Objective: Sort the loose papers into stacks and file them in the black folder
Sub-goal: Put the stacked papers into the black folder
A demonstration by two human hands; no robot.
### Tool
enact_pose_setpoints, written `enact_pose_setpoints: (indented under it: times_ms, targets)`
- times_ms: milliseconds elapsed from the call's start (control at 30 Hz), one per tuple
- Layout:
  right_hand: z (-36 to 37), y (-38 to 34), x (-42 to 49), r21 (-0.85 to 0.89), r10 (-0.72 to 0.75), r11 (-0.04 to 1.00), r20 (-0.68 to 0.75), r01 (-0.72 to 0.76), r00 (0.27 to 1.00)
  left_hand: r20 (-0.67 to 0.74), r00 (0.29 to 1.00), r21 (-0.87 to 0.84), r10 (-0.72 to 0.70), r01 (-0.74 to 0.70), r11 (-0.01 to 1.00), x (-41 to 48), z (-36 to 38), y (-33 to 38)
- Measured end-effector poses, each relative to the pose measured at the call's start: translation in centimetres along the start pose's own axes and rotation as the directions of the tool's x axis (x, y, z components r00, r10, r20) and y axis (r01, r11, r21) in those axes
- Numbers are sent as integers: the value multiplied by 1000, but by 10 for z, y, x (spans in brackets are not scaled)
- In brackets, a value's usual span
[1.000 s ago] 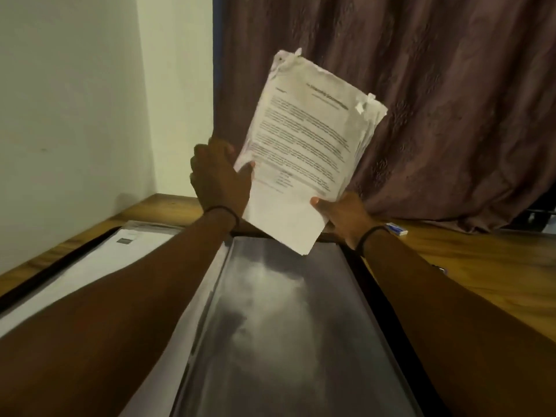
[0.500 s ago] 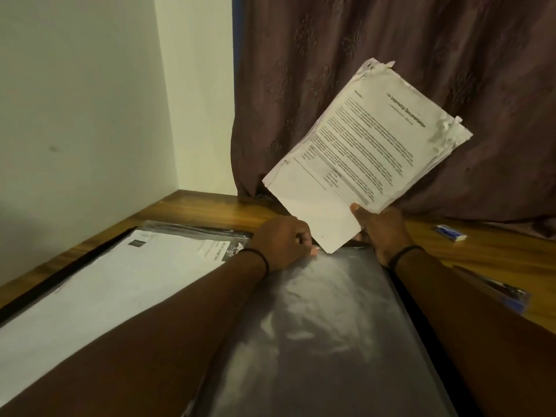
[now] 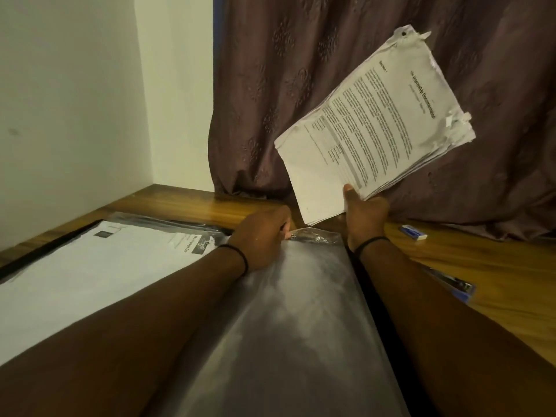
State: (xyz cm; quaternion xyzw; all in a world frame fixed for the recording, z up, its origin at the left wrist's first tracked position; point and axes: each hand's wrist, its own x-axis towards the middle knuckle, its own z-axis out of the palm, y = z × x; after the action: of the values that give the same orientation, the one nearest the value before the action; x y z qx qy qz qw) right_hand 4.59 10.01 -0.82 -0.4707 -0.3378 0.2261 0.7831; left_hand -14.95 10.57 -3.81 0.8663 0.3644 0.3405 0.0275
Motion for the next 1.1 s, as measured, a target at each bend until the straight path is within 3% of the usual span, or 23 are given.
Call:
enact_pose_setpoints:
  times_ms: [133,267,400,500,667,833,933,1100]
  targets:
    - [9,-5,-2,-15,36,999,77,-35,996,-21,1000,21,21,-21,1000,-1,0,3]
    - [12,-5,-5,-171,164,977,245,-124,956,-79,993,35,84,-82,996,0,-3,8]
    - [1,-1,1,-279,319,937,435,-210,842,-108,994,62,28,-21,998,3,-3,9]
    - [-9,7,6,-390,383,902,523,-185,761,-130,991,49,1,5,999,6,-5,8]
    - [-27,10,16,-433,424,882,558,-185,713,-94,984,27,-148,152,988,9,-10,-1]
    - [-33,7,15,-443,435,880,605,-172,667,85,946,424,-312,249,871,7,-30,-26]
    - [-33,4,13,-470,444,869,603,-154,663,150,905,520,-398,270,810,1,-40,-28]
    - [-35,4,13,-490,457,859,598,-151,659,105,927,497,-359,264,827,1,-43,-16]
